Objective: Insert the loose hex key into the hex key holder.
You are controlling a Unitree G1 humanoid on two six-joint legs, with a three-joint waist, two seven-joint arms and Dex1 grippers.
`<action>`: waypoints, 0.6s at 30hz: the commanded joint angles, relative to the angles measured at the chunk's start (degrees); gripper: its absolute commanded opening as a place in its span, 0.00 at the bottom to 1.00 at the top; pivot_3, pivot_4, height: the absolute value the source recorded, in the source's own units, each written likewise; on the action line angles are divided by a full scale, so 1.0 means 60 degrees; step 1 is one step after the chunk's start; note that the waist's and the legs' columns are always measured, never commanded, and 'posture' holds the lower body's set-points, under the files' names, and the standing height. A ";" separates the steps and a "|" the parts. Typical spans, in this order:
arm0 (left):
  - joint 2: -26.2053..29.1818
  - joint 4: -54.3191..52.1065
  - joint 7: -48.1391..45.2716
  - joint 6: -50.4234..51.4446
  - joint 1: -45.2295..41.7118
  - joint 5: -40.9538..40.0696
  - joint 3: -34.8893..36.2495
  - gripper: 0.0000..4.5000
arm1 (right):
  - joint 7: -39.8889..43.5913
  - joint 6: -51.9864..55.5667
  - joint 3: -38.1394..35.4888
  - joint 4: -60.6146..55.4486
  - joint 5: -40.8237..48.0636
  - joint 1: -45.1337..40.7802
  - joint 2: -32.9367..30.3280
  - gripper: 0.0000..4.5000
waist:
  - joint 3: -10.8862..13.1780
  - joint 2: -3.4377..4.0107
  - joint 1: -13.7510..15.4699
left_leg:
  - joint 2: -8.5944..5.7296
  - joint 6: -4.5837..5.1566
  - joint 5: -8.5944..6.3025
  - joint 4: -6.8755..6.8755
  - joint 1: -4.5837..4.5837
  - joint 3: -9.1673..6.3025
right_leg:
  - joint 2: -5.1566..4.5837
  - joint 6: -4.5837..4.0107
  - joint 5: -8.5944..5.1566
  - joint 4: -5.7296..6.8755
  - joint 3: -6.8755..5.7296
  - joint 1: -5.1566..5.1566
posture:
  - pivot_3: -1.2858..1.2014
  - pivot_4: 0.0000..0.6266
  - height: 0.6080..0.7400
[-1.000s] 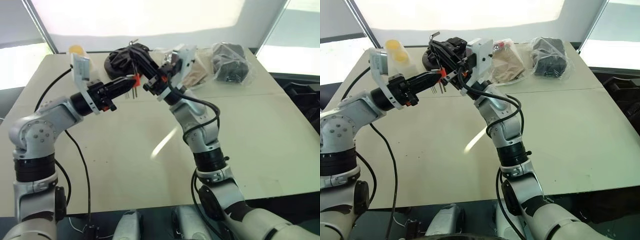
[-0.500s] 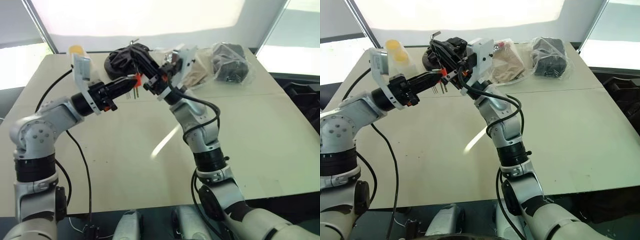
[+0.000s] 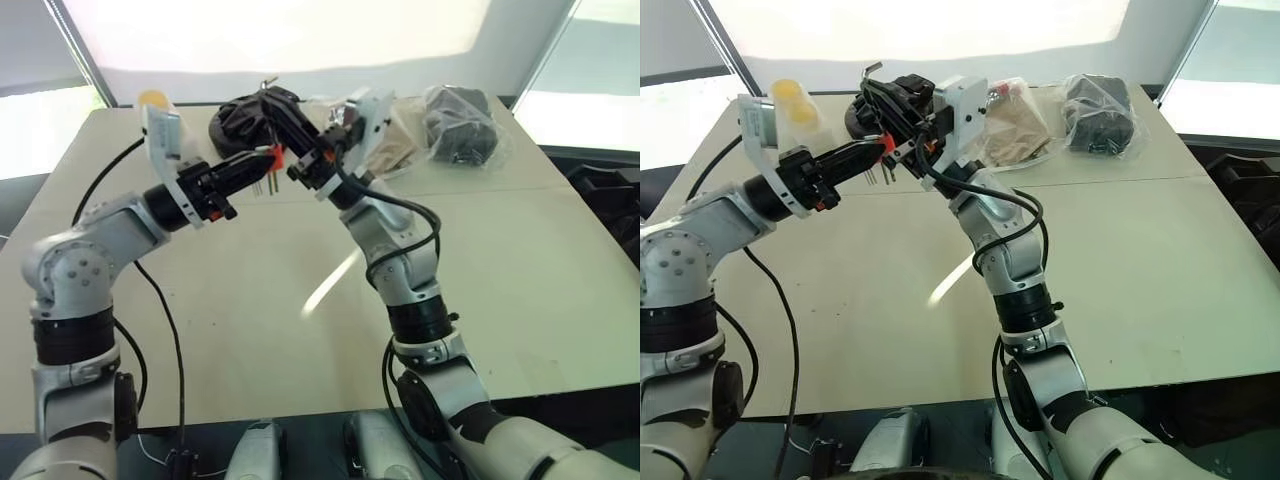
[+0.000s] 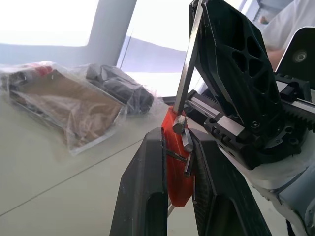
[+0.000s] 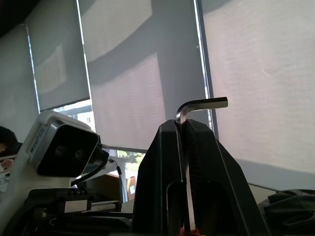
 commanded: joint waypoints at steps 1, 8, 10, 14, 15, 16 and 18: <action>0.0086 -0.0164 0.0001 -0.0177 -0.0408 -0.0213 0.0430 0.05 | 0.0015 -0.0015 0.0002 -0.0417 0.0023 0.0038 -0.0025 0.01 | 0.0000 0.0000 -0.0002 | 0.0000 0.0000 0.0000 0.0000 0.0000 0.0000 | 0.0000 0.0000 0.0000 0.0000 0.0000 0.0000 | 0.52 0.24 1.00; 0.0102 -0.0151 0.0019 -0.0149 -0.0471 -0.0219 0.0404 0.05 | 0.0080 0.0037 0.0122 -0.0497 -0.0035 0.0242 -0.0096 0.16 | 0.0000 0.0000 -0.0004 | 0.0000 0.0000 0.0000 0.0000 0.0000 0.0000 | 0.0000 0.0000 0.0000 0.0000 0.0000 0.0000 | 0.52 0.24 1.00; 0.0110 -0.0161 0.0016 -0.0128 -0.0474 -0.0212 0.0403 0.05 | 0.0124 0.0124 0.0176 -0.0544 -0.0047 0.0294 -0.0148 0.35 | 0.0000 0.0000 -0.0001 | 0.0000 0.0000 0.0000 0.0000 0.0000 0.0000 | 0.0001 0.0000 0.0000 0.0000 0.0000 0.0000 | 0.52 0.24 1.00; 0.0099 -0.0218 0.0012 -0.0074 -0.0433 -0.0209 0.0410 0.05 | 0.0327 0.0435 0.0291 -0.0751 -0.0029 0.0628 -0.0364 0.80 | 0.0000 0.0000 0.0001 | -0.0001 -0.0001 0.0000 0.0000 0.0000 0.0000 | 0.0001 0.0000 0.0000 0.0000 0.0000 0.0000 | 0.52 0.24 1.00; 0.0104 -0.0261 0.0011 -0.0060 -0.0383 -0.0213 0.0407 0.05 | 0.0365 0.0519 0.0322 -0.0838 -0.0072 0.0780 -0.0490 0.90 | 0.0000 0.0000 0.0001 | -0.0001 0.0000 0.0000 0.0000 0.0000 0.0000 | 0.0000 0.0000 0.0000 0.0000 0.0000 0.0000 | 0.52 0.24 1.00; 0.0109 -0.0298 0.0009 -0.0050 -0.0334 -0.0214 0.0403 0.05 | 0.0399 0.0617 0.0326 -0.0934 -0.0086 0.0939 -0.0628 0.90 | 0.0000 0.0000 0.0001 | -0.0001 0.0000 0.0000 -0.0001 0.0000 0.0000 | 0.0001 0.0000 0.0000 -0.0001 0.0000 0.0000 | 0.52 0.24 1.00; 0.0103 -0.0404 0.0047 -0.0005 -0.0198 -0.0271 0.0420 0.05 | 0.0488 0.0917 0.0238 -0.1348 -0.0013 0.1433 -0.1060 0.90 | 0.0000 0.0000 0.0016 | -0.0002 0.0000 0.0000 -0.0001 -0.0001 0.0000 | -0.0002 0.0000 0.0000 -0.0002 0.0000 0.0000 | 0.52 0.24 1.00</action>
